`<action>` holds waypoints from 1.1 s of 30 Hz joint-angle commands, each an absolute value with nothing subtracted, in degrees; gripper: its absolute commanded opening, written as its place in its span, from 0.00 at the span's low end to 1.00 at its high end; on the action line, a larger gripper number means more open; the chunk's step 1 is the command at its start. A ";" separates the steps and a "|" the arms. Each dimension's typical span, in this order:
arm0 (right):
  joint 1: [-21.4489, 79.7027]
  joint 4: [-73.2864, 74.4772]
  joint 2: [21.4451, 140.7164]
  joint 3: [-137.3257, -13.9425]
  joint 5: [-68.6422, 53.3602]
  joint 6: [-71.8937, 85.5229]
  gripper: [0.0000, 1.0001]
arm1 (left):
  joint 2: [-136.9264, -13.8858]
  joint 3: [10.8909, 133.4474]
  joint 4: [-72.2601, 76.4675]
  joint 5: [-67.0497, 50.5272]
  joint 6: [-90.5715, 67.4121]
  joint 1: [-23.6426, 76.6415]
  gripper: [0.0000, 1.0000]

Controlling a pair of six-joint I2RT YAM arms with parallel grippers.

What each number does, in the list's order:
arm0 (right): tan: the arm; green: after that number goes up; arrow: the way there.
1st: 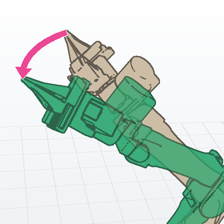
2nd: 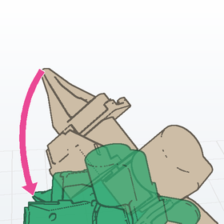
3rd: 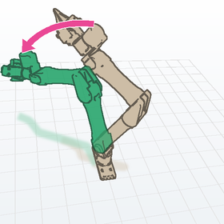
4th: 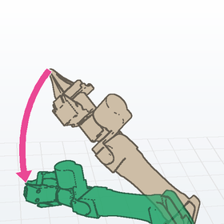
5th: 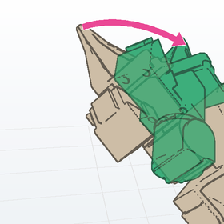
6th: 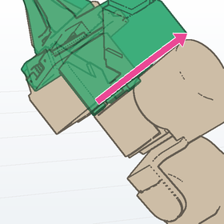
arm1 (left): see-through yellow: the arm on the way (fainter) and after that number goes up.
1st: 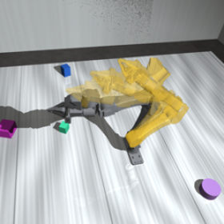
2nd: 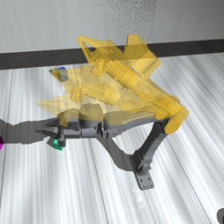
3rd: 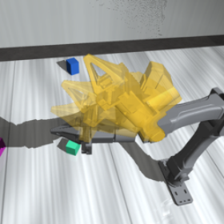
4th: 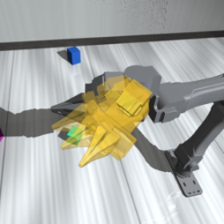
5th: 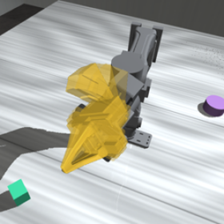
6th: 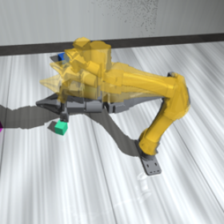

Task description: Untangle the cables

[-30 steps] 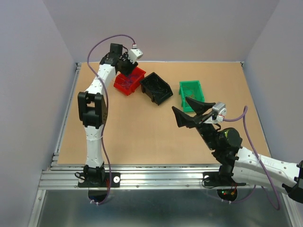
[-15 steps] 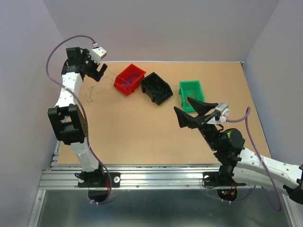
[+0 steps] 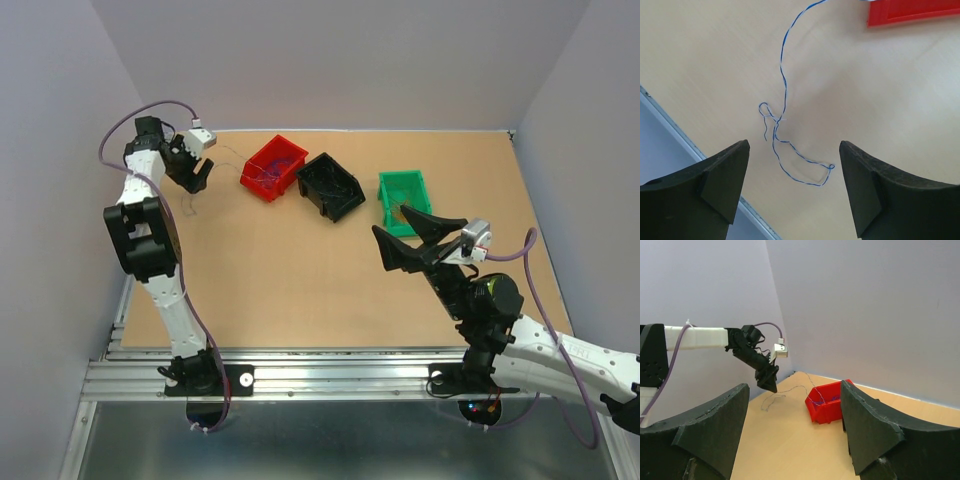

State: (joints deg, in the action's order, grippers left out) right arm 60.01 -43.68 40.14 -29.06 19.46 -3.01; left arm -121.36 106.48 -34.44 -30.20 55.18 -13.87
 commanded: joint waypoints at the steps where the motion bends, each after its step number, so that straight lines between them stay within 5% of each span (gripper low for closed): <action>1: 60.12 -44.30 40.08 -27.86 19.34 -3.16 0.78 | -122.25 107.57 -35.86 -28.84 56.60 -14.15 0.82; 12: 60.12 -44.03 40.25 -27.86 19.25 -3.08 0.78 | -125.95 104.59 -32.43 -22.06 53.52 -15.38 0.65; 21: 60.12 -44.03 40.17 -27.86 19.07 -2.81 0.78 | -127.97 105.64 -35.32 -21.62 53.26 -15.47 0.00; 33: 60.20 -44.03 40.43 -27.86 18.72 -2.46 0.78 | -118.83 106.61 -35.86 -22.24 50.80 -11.61 0.00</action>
